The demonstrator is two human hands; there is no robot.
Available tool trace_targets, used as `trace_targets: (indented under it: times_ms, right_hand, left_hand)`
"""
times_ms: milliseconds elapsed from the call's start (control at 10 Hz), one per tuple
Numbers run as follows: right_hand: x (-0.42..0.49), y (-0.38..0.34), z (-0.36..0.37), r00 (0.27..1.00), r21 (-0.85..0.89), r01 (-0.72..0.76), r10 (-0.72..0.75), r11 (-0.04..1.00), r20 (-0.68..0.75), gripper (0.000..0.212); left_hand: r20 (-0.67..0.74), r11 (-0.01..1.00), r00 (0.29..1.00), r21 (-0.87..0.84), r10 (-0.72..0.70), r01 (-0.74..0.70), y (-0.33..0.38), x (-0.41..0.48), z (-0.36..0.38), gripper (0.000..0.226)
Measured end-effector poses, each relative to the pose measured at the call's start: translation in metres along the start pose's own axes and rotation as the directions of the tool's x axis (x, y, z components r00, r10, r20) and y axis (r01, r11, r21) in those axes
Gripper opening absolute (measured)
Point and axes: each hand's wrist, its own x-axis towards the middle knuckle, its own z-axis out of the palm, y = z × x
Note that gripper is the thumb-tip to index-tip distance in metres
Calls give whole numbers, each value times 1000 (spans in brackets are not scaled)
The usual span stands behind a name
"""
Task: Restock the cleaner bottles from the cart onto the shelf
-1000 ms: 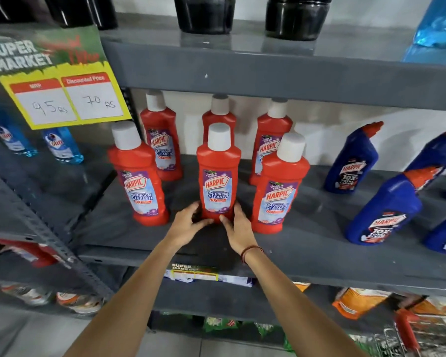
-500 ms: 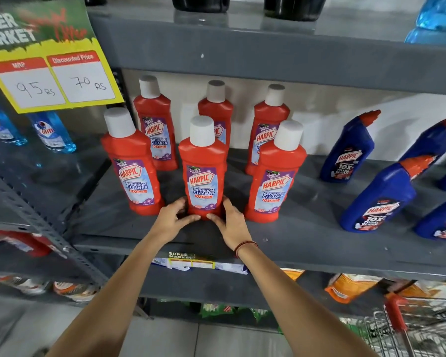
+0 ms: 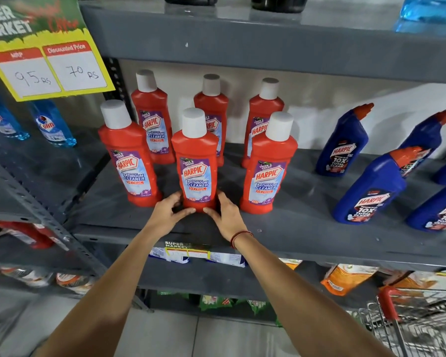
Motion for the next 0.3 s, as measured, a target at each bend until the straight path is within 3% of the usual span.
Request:
trace_targets:
  times_ms: [200,300]
  right_hand:
    - [-17,3,-1,993,-8,-2,1,1000,-121,45]
    - [-34,8,-6,983,-35,52,-57,998,-175,38]
  left_hand:
    - [-109,992,988,-75,-106,98,12,-22,4,64]
    - [-278,993,953,-64,-117,103,23,-44,10,54]
